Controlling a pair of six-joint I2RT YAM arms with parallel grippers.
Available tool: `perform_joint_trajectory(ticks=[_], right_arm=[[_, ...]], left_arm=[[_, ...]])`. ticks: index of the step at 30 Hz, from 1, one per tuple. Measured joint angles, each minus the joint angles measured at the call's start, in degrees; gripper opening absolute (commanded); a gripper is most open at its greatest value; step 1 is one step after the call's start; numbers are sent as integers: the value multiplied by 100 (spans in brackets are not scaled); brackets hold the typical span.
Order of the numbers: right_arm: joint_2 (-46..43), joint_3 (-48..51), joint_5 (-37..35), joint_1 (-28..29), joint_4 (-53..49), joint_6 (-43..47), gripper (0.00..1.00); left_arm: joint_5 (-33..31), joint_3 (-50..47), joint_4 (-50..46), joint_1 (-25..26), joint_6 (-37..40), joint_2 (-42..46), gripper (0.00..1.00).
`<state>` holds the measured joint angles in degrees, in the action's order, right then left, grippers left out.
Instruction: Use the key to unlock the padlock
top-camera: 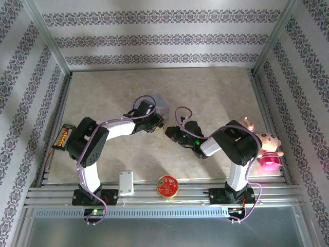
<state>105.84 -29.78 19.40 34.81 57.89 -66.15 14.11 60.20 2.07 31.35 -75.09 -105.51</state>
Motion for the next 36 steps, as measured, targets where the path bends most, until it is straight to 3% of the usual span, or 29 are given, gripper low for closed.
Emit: perform_joint_trajectory(ticks=[22,36], right_arm=[[223,-496,1475,-671,-568,-212,0],[221,-498,1762,-809,-592,-208,0]], left_arm=[[17,39,-2,-72,157,-63,0],[92,57,7,-68,151,-63,0]])
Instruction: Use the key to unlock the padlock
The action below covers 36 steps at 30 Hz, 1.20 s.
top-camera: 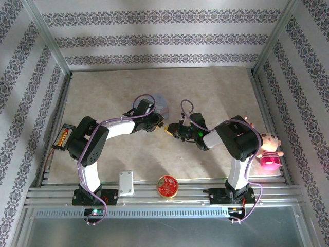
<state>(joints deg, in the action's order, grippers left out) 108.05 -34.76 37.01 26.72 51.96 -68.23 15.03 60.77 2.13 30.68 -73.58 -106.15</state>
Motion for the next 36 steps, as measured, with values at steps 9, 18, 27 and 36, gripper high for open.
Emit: perform_joint_trajectory(ticks=[9,18,27,36], right_arm=[[13,90,166,-92,155,-31,0],[166,107,339,-149,459,-90,0],[319,66,625,-264,664,-203,0],[667,-2,1012,-378,1187,-634,0]], left_arm=[[66,0,13,11,-22,2,0],[85,22,7,11,-22,0,0],[109,26,4,11,-24,0,0],[122,52,-39,0,-24,0,0]])
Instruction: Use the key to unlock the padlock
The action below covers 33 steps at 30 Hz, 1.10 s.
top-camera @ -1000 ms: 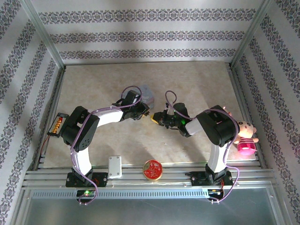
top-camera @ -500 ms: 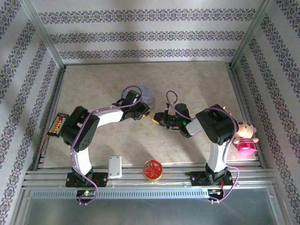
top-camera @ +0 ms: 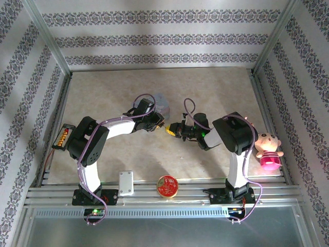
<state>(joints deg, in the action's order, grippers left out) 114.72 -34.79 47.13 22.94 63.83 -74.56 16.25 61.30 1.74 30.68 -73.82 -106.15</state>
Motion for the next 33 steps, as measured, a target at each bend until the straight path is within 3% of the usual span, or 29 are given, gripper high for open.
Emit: perform_joint_trajectory(ticks=[10,33], right_arm=[[581,155,107,-46,1388,-765,0],[310,472,26,-72,1565,-826,0]], left_arm=[[4,0,0,-4,2,-7,0],[297,-33,170,7,4,2,0]])
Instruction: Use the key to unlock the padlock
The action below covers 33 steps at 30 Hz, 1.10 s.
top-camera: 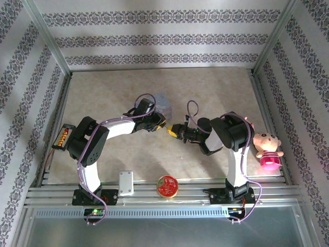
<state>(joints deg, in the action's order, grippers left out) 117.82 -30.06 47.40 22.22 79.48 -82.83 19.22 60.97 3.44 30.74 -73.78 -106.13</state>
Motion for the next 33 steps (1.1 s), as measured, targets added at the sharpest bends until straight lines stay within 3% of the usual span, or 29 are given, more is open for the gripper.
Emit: perform_joint_trajectory(ticks=[16,28,33], right_arm=[[-197,17,-68,55,-201,-101,0],[-289,-179,-1115,656,-675,151,0],[-400,-179,-1176,568,-831,249,0]], left_arm=[[122,-42,92,-15,9,13,0],[33,-24,-68,-197,157,13,0],[33,70,-181,-199,155,13,0]])
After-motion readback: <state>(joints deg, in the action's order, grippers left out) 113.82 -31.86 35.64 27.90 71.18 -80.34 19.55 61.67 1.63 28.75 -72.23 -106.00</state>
